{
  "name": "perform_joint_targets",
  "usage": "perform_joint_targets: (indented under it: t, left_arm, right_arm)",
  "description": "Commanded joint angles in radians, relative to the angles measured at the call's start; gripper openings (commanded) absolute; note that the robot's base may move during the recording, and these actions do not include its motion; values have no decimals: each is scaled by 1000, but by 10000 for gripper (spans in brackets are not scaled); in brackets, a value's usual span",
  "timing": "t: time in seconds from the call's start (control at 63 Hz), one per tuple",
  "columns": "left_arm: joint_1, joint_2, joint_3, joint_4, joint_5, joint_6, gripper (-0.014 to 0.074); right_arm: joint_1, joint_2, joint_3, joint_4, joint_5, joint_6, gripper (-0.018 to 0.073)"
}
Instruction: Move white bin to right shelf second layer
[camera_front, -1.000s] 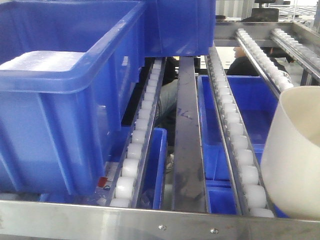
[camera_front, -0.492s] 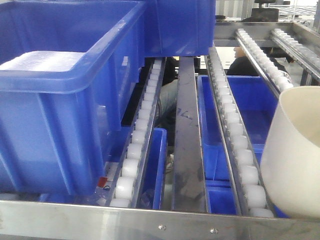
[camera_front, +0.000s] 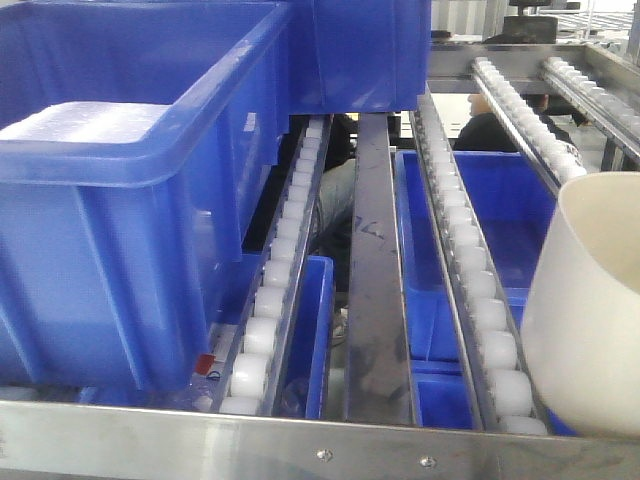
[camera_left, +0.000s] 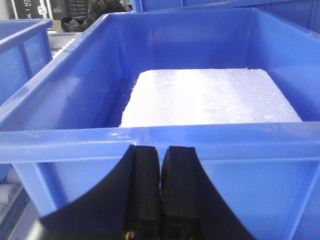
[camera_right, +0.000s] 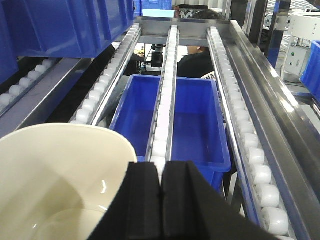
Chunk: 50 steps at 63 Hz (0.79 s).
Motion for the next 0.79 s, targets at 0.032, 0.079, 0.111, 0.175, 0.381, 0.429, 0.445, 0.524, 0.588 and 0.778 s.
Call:
perform_joint_targets:
  t: [0.032, 0.079, 0.111, 0.175, 0.381, 0.429, 0.445, 0.524, 0.588, 0.778]
  left_arm:
    - [-5, -14, 37, -6, -84, -3, 85]
    - [-5, -14, 37, -6, -84, -3, 85]
    - [-5, -14, 37, -6, -84, -3, 85]
    - [-5, -14, 37, -6, -84, -3, 85]
    - [-5, -14, 37, -6, -84, -3, 85]
    - [-5, -14, 37, -6, -84, -3, 85]
    - [-5, -14, 37, -6, -84, -3, 85]
    - [-5, -14, 37, -6, -84, -3, 85]
    - [-5, -14, 37, -6, -84, -3, 85]
    - [-5, -14, 37, -6, -84, -3, 85]
  right_arm:
    - [-7, -19, -15, 1, -90, 1, 57]
    - [-7, -19, -15, 1, -90, 1, 57]
    - [-7, -19, -15, 1, -90, 1, 57]
    - [-7, -19, -15, 1, -90, 1, 57]
    - [-7, -19, -15, 1, -90, 1, 57]
    - [-7, -19, -15, 1, -90, 1, 57]
    - [-7, -19, -15, 1, -90, 1, 57]
    - [-7, -19, -15, 1, -90, 1, 57]
    - [-7, -19, -15, 1, -90, 1, 57]
    - [-7, -19, -15, 1, -90, 1, 57]
